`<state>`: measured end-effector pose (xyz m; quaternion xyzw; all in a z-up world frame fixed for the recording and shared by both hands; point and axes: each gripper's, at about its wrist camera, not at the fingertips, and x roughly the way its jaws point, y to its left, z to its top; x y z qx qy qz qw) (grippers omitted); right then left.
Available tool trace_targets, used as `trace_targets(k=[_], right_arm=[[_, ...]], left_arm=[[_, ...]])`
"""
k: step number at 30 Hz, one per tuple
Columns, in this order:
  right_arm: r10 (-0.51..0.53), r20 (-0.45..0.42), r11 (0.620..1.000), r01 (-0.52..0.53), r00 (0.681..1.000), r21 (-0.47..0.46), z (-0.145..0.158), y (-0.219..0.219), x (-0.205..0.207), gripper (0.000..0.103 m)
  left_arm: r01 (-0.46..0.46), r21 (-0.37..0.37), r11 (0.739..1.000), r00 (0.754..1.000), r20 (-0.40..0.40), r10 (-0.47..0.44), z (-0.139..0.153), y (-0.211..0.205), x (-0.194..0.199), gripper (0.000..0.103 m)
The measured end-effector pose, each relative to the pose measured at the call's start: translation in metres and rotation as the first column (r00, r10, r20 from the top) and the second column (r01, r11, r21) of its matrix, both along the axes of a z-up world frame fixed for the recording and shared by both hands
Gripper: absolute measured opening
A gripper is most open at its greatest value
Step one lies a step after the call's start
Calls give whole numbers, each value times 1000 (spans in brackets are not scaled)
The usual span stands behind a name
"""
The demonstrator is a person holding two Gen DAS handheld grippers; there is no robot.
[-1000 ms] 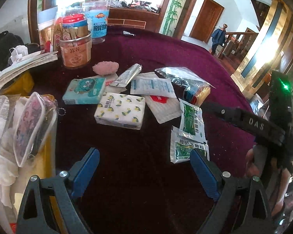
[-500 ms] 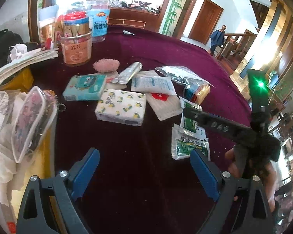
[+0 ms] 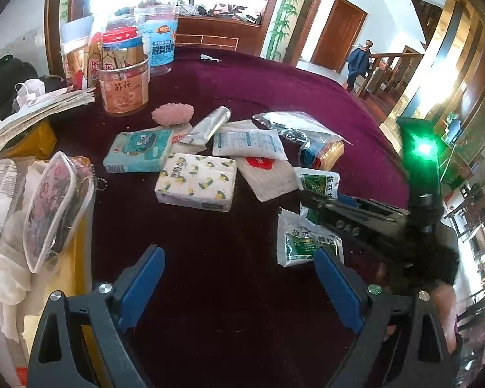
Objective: Organize soft objects
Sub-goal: 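Grasp the green medicine sachet with the right tool, then grasp a second green sachet with the left tool while the right tool holds its sachet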
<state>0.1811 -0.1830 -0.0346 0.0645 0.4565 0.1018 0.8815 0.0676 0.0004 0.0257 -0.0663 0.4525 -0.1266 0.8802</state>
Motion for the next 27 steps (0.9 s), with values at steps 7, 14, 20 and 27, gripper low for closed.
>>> trace_targets(k=[7, 14, 20, 27], right_arm=[[-63, 32, 971, 54, 998, 232, 21, -49, -12, 10], [-179, 81, 943, 147, 981, 300, 34, -77, -20, 10], [-227, 82, 932, 192, 970, 306, 34, -87, -18, 10], [-240, 85, 928, 204, 967, 311, 32, -89, -18, 10]], left_arm=[[62, -1, 998, 997, -46, -62, -8, -19, 8, 96], [159, -18, 987, 979, -122, -160, -26, -61, 35, 95], [81, -60, 995, 971, -218, -93, -41, -69, 58, 73], [118, 6, 993, 979, -170, -116, -40, -86, 37, 39]])
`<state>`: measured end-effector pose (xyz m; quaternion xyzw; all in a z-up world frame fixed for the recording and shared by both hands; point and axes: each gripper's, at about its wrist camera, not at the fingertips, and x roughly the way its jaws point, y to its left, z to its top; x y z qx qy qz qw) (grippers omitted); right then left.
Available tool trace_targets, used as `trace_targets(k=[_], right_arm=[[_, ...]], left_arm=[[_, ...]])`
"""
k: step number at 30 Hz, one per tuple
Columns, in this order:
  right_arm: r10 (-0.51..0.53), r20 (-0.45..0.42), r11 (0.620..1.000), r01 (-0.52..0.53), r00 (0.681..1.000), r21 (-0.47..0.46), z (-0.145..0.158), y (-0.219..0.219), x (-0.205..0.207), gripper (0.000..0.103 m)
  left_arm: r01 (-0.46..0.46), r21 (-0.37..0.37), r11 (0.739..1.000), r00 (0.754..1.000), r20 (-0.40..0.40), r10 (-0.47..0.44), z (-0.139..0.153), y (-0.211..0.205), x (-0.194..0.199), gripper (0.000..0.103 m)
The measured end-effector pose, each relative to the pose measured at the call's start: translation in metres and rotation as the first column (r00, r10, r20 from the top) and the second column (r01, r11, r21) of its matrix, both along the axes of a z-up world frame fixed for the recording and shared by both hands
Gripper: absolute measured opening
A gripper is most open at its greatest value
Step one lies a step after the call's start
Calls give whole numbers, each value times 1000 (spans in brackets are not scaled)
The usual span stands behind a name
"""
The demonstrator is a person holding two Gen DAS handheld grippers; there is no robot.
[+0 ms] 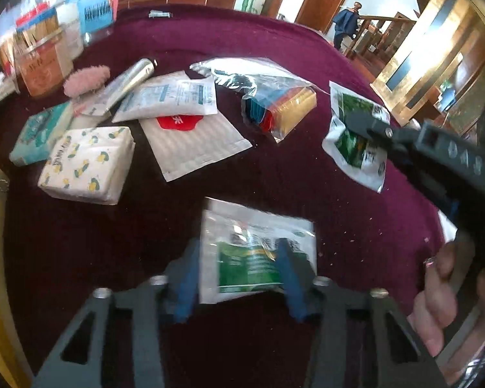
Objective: Organize soft objects
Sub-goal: 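Grasp a second green sachet with the left tool while the right tool holds its sachet, then carry both green sachets over the orange tray and open both tools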
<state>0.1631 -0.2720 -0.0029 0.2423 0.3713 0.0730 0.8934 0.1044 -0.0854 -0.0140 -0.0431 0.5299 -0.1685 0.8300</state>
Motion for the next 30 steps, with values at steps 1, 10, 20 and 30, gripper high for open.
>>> trace_targets(k=[1, 10, 20, 30], right_arm=[[-1, 1, 1000, 1, 1000, 0, 0, 1, -1, 10], [-7, 3, 1000, 7, 1000, 0, 1, 0, -2, 10], [82, 28, 993, -79, 996, -84, 6, 34, -5, 10], [425, 61, 894, -408, 903, -185, 16, 147, -37, 10]], left_arm=[[-1, 15, 1000, 1000, 26, 1, 0, -2, -5, 34], [-6, 9, 1000, 990, 144, 5, 12, 0, -32, 2], [-53, 74, 996, 959, 282, 29, 45, 22, -67, 1], [-282, 153, 947, 896, 395, 203, 87, 127, -124, 2]])
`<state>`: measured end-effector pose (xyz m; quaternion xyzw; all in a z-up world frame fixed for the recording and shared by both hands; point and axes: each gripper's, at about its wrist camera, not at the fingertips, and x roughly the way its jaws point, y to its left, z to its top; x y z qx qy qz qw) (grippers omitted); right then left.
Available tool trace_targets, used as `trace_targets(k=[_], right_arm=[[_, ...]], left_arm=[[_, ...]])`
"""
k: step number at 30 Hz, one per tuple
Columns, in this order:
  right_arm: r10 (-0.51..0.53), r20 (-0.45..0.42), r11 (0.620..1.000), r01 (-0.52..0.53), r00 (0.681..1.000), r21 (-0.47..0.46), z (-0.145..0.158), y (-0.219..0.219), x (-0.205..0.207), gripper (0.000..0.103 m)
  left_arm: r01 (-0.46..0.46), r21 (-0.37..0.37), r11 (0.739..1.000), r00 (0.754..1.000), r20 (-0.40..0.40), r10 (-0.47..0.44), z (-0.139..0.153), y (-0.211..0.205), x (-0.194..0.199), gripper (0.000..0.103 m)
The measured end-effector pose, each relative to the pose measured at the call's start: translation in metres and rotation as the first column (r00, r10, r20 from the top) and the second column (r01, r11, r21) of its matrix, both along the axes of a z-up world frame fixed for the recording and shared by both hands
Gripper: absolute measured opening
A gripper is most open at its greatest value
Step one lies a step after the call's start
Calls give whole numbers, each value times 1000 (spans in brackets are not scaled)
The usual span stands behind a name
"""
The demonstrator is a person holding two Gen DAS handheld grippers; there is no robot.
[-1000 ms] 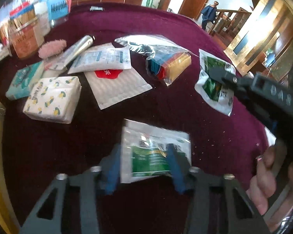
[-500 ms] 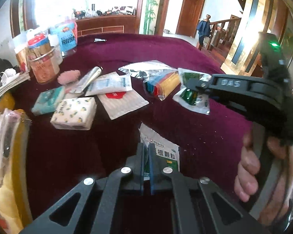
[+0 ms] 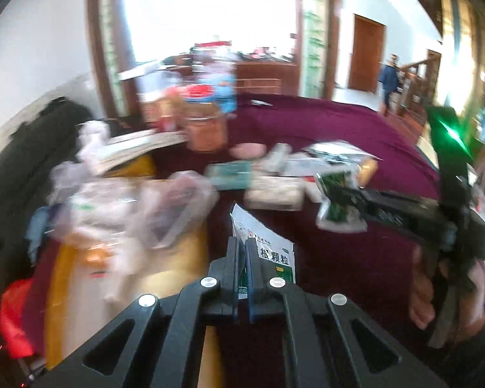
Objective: Organize soft objects
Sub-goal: 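Carry both green sachets over the orange tray and open both tools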
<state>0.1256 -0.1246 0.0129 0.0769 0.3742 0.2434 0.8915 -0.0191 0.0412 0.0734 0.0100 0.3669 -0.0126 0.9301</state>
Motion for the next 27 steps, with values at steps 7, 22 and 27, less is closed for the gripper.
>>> trace_targets(k=[7, 22, 27], right_arm=[[225, -25, 974, -224, 974, 35, 12, 91, -32, 10], [322, -71, 944, -326, 944, -49, 4, 182, -43, 11], [320, -77, 942, -326, 944, -78, 1, 195, -39, 11]], left_arm=[[-142, -50, 989, 990, 13, 143, 9, 93, -33, 2], [-210, -78, 975, 977, -45, 207, -29, 142, -43, 2], [-227, -37, 973, 973, -40, 225, -36, 140, -46, 2]])
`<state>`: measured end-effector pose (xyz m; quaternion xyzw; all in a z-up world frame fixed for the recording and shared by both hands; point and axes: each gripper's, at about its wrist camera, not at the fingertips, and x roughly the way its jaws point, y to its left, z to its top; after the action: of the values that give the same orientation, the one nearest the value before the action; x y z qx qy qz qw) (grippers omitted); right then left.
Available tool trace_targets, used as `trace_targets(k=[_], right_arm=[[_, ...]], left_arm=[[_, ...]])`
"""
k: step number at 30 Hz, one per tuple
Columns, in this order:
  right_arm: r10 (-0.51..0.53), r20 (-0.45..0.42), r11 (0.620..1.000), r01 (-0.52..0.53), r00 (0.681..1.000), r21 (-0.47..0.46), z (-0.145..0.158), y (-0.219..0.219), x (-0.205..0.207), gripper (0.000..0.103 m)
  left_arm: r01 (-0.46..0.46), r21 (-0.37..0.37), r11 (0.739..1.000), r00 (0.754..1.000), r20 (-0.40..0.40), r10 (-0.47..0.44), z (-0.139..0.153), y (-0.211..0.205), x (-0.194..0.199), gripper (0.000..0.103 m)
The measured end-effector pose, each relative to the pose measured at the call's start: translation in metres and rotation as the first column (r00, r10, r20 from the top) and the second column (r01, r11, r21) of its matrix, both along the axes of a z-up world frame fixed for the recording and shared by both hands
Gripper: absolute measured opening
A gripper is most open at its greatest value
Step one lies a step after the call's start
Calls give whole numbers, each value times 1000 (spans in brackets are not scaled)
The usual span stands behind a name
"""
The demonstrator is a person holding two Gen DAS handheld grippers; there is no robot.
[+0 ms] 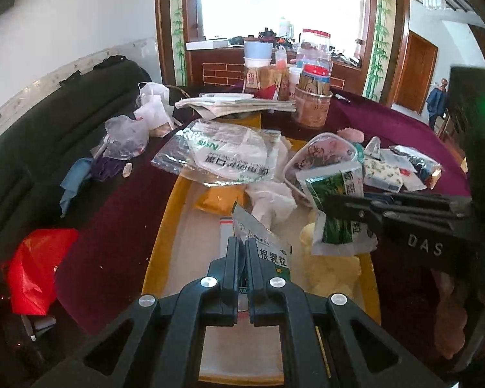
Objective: Organize soft objects
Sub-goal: 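Carry both green sachets over the orange tray and open both tools, then grasp the clear bag of coloured sticks with the right tool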
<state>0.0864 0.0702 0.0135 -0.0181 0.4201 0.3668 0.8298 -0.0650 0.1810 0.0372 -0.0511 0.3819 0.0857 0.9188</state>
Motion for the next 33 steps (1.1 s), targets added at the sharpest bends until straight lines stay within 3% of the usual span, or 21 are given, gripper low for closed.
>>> trace_targets(k=[5, 9, 13, 16, 17, 18, 19, 21, 25, 30, 33], right_arm=[[3, 12, 1000, -3, 1000, -16, -4, 10, 2, 13], [2, 9, 1000, -2, 1000, -18, -6, 11, 3, 26], [-5, 13, 1000, 5, 1000, -5, -4, 6, 1, 27], [-10, 13, 1000, 10, 1000, 13, 0, -1, 0, 34], [-11, 22, 1000, 11, 1000, 22, 3, -5, -1, 37], [-14, 33, 999, 13, 999, 29, 6, -10, -3, 42], [-15, 41, 999, 14, 999, 36, 9, -14, -4, 45], [-42, 63, 997, 39, 997, 60, 16, -32, -5, 59], [-125, 92, 989, 116, 988, 93, 25, -74, 0, 77], [-264, 73, 963, 259, 962, 80, 23, -144, 22, 78], [-350, 39, 935, 347, 936, 80, 23, -187, 40, 79]], left_arm=[[-6, 12, 1000, 1000, -20, 6, -8, -1, 1, 3], [-11, 45, 999, 1000, -21, 12, -8, -5, -1, 7], [-14, 69, 998, 1000, -15, 15, -4, -8, -3, 7], [-17, 107, 994, 1000, -8, 18, 0, -14, -5, 11], [-14, 119, 993, 1000, -12, 15, 2, -16, -5, 22], [-12, 127, 992, 1000, -12, 14, 4, -19, -6, 40], [-12, 134, 991, 1000, -3, 12, 8, -21, -7, 49], [-20, 142, 990, 999, 45, 14, 18, -25, -14, 78], [-7, 140, 990, 986, 166, -16, 44, -39, -26, 86], [116, 119, 986, 972, 190, -137, 65, -76, -11, 89], [221, 41, 974, 960, 165, -225, 68, -98, 11, 89]])
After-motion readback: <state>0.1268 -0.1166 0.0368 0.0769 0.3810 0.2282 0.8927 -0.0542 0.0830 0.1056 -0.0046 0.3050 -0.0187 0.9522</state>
